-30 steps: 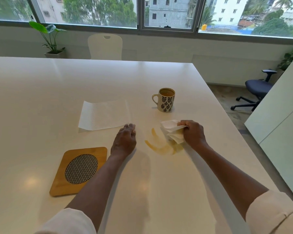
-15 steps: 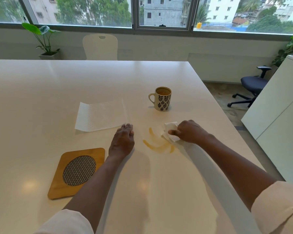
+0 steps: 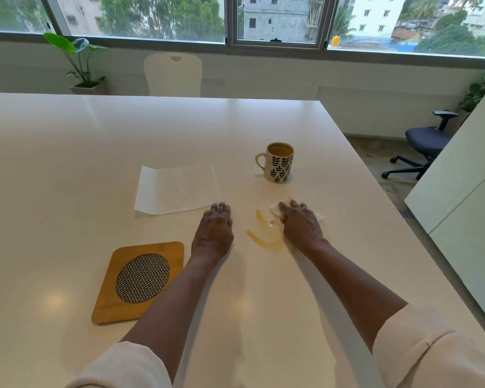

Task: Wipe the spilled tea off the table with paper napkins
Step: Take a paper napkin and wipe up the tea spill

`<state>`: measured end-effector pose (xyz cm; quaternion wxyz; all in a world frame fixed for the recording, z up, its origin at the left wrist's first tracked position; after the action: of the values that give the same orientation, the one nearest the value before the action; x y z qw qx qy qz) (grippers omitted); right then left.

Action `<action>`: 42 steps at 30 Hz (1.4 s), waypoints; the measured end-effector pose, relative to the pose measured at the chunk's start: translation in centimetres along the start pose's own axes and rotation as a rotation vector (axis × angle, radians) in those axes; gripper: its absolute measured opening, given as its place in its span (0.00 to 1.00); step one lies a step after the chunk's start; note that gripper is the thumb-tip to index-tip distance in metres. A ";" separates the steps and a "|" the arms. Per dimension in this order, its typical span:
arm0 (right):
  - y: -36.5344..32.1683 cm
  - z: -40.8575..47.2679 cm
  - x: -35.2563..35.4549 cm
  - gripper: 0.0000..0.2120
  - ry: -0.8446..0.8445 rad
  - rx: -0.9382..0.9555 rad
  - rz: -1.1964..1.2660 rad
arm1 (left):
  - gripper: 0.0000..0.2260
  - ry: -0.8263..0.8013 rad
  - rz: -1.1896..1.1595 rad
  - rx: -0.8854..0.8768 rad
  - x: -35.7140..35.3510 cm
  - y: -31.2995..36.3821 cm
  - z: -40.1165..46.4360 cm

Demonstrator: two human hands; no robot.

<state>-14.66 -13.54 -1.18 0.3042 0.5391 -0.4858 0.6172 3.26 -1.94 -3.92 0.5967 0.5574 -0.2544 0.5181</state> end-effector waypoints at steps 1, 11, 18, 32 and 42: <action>-0.3 0.2 -0.2 0.23 -0.010 0.008 0.012 | 0.21 -0.003 0.004 -0.001 0.0 0.0 0.0; -5.5 -4.1 -2.9 0.21 -0.077 0.311 0.042 | 0.21 -0.005 -0.014 0.006 0.2 -0.2 0.0; -3.4 -9.2 -3.1 0.22 -0.071 0.406 0.061 | 0.21 0.006 -0.031 0.009 0.3 -0.2 -0.2; 7.1 -5.7 0.9 0.22 0.041 0.241 -0.237 | 0.21 0.013 -0.016 0.018 0.2 -0.2 -0.2; 8.0 -3.1 1.2 0.22 0.058 -0.068 -0.004 | 0.21 -0.001 -0.015 0.019 0.3 -0.1 -0.2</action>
<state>-23.23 -13.60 -2.07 0.3378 0.5112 -0.4963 0.6150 3.39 -1.69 -3.75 0.5950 0.5653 -0.2458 0.5157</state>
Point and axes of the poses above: each hand's wrist, its own z-axis towards the middle knuckle, its own x-axis out of the back of the hand, y = z × x, the point moved 3 cm from there along z, towards the middle knuckle, and after that the axes turned 12 degrees about -x, right-handed, at the moved point
